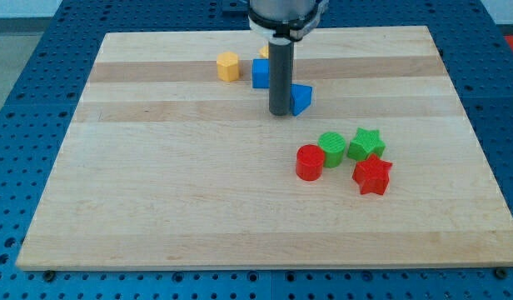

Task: Push the red circle slightly left

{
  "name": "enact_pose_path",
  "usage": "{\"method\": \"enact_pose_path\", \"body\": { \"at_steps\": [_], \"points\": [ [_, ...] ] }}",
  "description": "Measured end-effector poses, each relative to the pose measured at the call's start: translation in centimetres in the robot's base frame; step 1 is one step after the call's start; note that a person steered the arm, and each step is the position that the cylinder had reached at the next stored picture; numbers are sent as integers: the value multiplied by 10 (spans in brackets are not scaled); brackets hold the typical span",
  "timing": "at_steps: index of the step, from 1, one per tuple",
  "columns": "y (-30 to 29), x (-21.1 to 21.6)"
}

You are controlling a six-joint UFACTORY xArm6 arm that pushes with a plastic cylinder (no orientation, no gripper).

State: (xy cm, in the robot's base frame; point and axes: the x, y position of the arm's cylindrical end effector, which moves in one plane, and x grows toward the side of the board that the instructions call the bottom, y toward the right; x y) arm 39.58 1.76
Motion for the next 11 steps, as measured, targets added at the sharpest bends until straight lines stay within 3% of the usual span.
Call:
{"method": "enact_pose_path", "body": {
  "at_steps": [1,3,4,5,8,11],
  "points": [
    [16,30],
    [143,30],
    [166,45],
    [175,96],
    [152,93],
    [28,90]
  ]
}}
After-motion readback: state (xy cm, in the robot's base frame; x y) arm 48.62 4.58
